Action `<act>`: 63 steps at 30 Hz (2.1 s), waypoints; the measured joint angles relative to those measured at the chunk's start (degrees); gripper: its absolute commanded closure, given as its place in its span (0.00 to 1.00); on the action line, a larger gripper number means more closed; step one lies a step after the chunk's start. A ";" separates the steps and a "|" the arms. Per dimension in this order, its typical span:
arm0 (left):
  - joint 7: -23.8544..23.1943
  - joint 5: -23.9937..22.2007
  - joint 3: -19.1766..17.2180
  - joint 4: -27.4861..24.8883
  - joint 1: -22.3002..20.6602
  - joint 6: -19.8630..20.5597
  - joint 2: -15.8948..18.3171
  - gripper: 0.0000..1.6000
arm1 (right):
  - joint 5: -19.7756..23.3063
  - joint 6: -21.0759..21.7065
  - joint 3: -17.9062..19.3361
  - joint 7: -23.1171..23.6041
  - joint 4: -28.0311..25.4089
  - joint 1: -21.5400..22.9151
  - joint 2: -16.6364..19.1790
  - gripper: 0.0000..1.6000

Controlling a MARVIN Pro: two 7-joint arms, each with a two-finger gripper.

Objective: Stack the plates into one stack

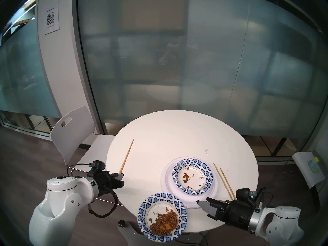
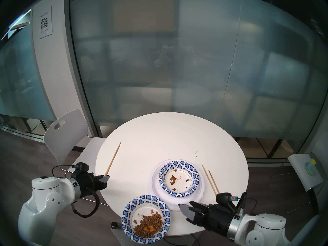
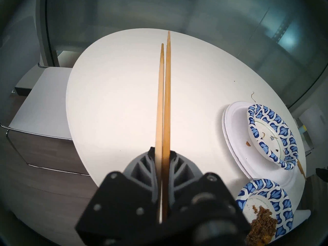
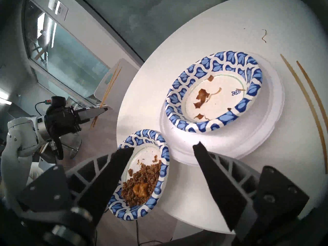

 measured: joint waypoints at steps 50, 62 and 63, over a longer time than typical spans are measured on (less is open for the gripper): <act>-0.25 2.97 1.44 -1.17 0.40 -0.13 -0.66 1.00 | -4.43 -7.05 -5.54 2.68 4.68 -0.56 -1.68 0.00; -0.57 2.64 0.36 -1.10 0.78 -0.13 -0.78 1.00 | -4.52 -3.80 -8.78 3.28 7.18 0.54 -0.43 0.00; -0.58 2.64 0.35 -1.10 0.79 -0.13 -0.78 1.00 | -4.54 -3.66 -8.84 3.27 7.20 0.60 -0.38 0.00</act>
